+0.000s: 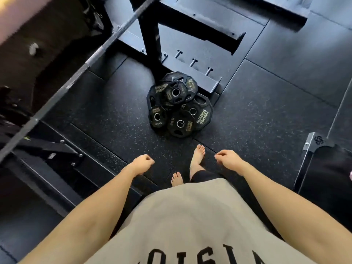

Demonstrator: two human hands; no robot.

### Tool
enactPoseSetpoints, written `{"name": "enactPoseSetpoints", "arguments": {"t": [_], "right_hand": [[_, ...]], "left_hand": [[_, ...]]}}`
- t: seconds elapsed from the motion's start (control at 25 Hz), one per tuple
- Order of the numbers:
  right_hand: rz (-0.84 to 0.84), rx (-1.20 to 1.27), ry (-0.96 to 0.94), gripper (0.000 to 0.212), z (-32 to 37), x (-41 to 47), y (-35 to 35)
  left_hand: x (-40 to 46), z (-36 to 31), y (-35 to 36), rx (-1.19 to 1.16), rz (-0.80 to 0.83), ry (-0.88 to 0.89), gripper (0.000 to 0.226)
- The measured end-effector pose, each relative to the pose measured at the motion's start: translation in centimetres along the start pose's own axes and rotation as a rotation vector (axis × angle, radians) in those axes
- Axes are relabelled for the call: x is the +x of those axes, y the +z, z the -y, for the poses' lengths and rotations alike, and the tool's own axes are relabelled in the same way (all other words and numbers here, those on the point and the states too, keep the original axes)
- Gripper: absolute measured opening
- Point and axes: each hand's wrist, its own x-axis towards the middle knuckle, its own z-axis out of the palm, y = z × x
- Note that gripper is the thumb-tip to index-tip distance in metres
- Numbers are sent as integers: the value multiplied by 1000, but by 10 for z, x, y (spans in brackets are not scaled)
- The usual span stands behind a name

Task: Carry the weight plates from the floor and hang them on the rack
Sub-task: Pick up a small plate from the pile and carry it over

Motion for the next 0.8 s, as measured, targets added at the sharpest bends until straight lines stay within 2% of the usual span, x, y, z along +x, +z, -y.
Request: {"name": "enactPoseSetpoints", "arguments": {"t": [0.24,0.44,0.6,0.8], "right_hand": [[95,12,-25,13,107,117,-69],[131,9,-6,11,174,220,-108],[135,93,69,11,203,315,-102],[105,247,169,8,202,462,-43]], "left_hand": [[68,-91,-78,-77,-19,-53,21],[149,-161,-139,-45,-23,-67,18],[243,-215,-176,25,-52,-26,23],[412,-264,-198,172,-100,75,28]]}}
